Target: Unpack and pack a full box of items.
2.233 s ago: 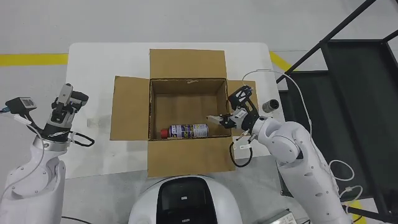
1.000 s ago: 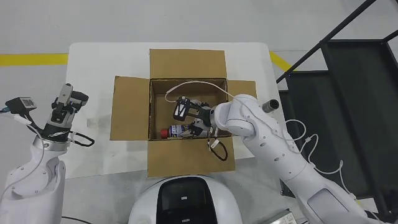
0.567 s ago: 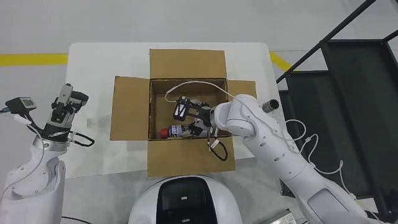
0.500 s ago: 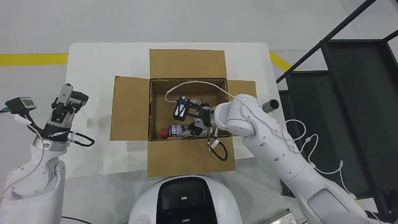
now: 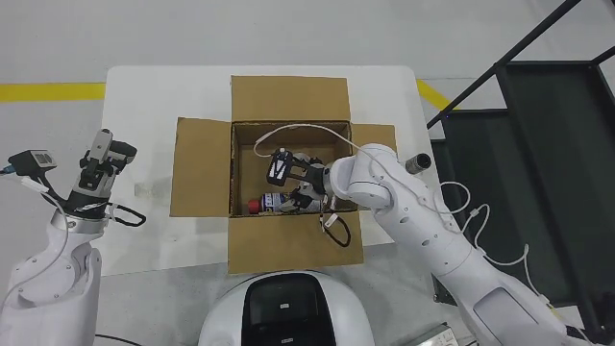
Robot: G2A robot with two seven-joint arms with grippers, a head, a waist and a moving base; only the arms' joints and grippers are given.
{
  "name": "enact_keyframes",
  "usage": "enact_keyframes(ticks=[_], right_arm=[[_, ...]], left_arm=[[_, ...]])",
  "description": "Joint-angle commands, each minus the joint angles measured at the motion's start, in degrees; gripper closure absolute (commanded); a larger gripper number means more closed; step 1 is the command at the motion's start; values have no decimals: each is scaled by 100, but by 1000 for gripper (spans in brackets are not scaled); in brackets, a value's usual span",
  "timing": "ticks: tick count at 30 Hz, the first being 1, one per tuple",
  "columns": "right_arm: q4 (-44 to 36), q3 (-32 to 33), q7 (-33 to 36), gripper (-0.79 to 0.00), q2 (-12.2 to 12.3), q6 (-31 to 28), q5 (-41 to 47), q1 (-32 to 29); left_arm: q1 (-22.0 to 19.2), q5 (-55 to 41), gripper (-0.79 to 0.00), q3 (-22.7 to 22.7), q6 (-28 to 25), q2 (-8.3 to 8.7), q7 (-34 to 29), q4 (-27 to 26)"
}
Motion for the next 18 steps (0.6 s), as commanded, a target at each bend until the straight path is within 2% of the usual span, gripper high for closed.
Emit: enact_keyframes(ticks=[1, 8, 18], right_arm=[[345, -158, 258, -785, -50, 133, 55, 250], [1119, -897, 700, -785, -313, 364, 246, 1010], [2383, -1744, 795, -785, -730, 265, 643, 1740]], left_arm=[[0, 0, -785, 0, 0, 0, 0, 0], [0, 0, -785, 0, 0, 0, 0, 0], [0, 0, -785, 0, 0, 0, 0, 0]])
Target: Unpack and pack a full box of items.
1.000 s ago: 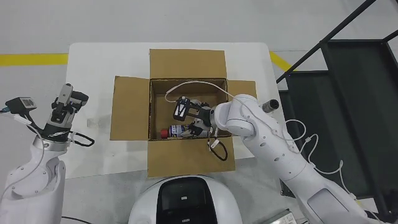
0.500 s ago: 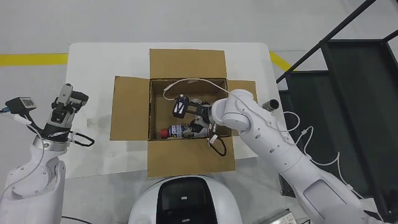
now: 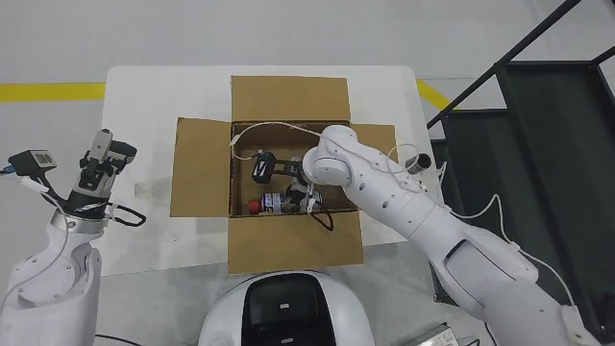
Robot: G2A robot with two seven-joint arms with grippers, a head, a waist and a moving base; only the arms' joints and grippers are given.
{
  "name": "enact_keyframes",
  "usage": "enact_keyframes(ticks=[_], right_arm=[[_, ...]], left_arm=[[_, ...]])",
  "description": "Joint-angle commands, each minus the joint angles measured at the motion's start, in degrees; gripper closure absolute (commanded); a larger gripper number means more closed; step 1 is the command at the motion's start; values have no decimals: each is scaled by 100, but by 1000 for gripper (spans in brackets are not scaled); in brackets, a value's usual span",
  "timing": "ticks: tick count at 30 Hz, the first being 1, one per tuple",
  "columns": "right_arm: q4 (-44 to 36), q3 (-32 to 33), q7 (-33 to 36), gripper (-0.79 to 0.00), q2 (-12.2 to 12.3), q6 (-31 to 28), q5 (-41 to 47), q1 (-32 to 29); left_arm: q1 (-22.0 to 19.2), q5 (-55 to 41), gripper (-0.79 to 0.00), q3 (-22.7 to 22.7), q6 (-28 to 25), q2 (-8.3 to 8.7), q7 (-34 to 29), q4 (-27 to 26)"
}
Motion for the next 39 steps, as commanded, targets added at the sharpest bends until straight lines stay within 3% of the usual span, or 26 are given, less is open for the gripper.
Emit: enact_keyframes(ticks=[1, 18, 19, 20, 23, 24, 32, 39], right_arm=[[208, -133, -27, -785, -76, -9, 59, 88], [1947, -903, -434, -785, -747, 21, 309, 655], [2026, -940, -447, -671, -787, 21, 308, 679], [2100, -970, -472, -409, -826, 19, 320, 699], [2304, -1049, -513, -62, -931, 11, 330, 768], [2360, -1069, -525, 0, -962, 11, 334, 788], [2621, -1140, -678, 0, -1119, 16, 270, 893], [2347, -956, -748, 0, -1022, 17, 180, 901]], left_arm=[[0, 0, -785, 0, 0, 0, 0, 0], [0, 0, -785, 0, 0, 0, 0, 0], [0, 0, -785, 0, 0, 0, 0, 0], [0, 0, -785, 0, 0, 0, 0, 0], [0, 0, -785, 0, 0, 0, 0, 0], [0, 0, -785, 0, 0, 0, 0, 0], [0, 0, -785, 0, 0, 0, 0, 0], [0, 0, -785, 0, 0, 0, 0, 0]])
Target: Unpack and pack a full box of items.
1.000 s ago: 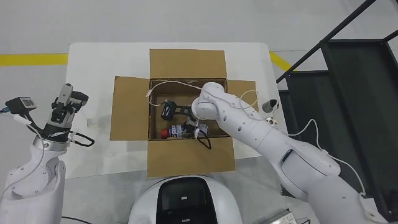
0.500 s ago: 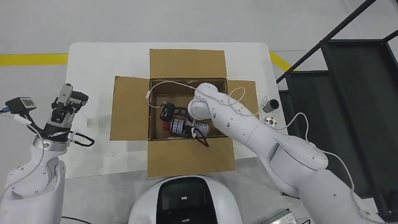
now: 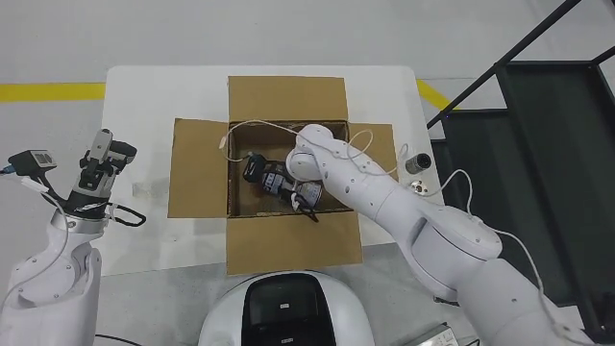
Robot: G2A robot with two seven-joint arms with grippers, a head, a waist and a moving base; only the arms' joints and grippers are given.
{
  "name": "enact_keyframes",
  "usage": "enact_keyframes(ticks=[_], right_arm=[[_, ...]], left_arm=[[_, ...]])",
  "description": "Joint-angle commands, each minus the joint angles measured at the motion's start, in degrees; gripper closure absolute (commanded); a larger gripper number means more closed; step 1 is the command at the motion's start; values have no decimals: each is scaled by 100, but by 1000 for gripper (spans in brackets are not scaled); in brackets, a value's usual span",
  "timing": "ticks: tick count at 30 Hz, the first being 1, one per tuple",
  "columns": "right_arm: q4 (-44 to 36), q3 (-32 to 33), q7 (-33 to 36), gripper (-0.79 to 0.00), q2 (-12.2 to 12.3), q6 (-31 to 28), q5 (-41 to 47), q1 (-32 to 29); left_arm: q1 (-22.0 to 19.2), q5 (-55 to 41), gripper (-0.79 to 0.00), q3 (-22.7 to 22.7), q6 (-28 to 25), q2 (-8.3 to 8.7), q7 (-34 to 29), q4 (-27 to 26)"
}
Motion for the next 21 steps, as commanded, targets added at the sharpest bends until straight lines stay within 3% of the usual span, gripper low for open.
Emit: enact_keyframes(ticks=[1, 8, 15, 21], right_arm=[[-146, 91, -14, 0, 62, 27, -35, -20], [-1188, 608, 136, 0, 446, 195, -296, -306], [-2773, 1483, 487, 0, 974, 232, -594, -1040], [-4057, 2477, 172, 0, 1398, -406, -622, -1920]], left_arm=[[0, 0, -785, 0, 0, 0, 0, 0], [0, 0, -785, 0, 0, 0, 0, 0], [0, 0, -785, 0, 0, 0, 0, 0], [0, 0, -785, 0, 0, 0, 0, 0]])
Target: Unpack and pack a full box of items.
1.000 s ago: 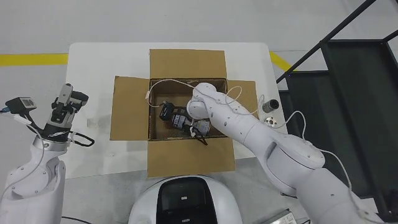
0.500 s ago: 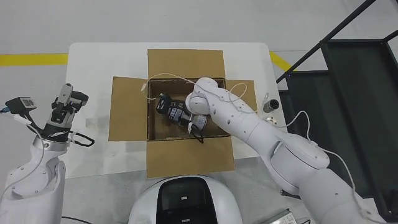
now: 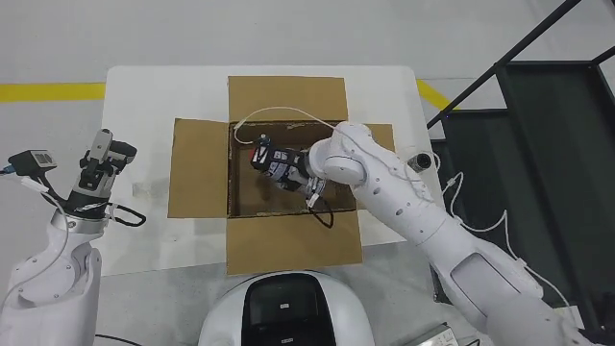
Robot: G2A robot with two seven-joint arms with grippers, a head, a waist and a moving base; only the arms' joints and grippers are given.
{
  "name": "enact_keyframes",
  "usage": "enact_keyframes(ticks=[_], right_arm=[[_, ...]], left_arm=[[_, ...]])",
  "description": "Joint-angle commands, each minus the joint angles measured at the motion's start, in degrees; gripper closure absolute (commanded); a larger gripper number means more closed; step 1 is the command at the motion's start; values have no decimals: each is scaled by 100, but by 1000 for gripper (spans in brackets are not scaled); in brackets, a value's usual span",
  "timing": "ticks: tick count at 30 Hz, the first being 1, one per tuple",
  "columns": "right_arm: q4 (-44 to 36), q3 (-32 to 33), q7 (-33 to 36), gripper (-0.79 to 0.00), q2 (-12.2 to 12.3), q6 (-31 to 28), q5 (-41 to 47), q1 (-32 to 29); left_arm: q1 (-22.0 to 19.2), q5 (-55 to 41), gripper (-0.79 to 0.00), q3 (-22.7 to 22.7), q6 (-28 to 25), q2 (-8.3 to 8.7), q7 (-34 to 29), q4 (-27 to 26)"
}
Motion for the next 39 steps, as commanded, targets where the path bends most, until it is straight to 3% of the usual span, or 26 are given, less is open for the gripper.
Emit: enact_keyframes(ticks=[1, 5, 15, 22, 29, 39], right_arm=[[-383, 356, -208, 0, 128, -361, 6, -313], [-969, 1003, -846, 0, 335, -896, -83, -869], [-2115, 2675, -3437, 0, 697, -1687, -952, -2499], [-2774, 3855, -5303, 0, 855, -1927, -1624, -3769], [-2937, 4729, -6984, 0, 925, -1506, -2578, -5029], [-2907, 4879, -7231, 0, 940, -1487, -2698, -5236]], left_arm=[[0, 0, -785, 0, 0, 0, 0, 0], [0, 0, -785, 0, 0, 0, 0, 0], [0, 0, -785, 0, 0, 0, 0, 0], [0, 0, -785, 0, 0, 0, 0, 0], [0, 0, -785, 0, 0, 0, 0, 0], [0, 0, -785, 0, 0, 0, 0, 0]])
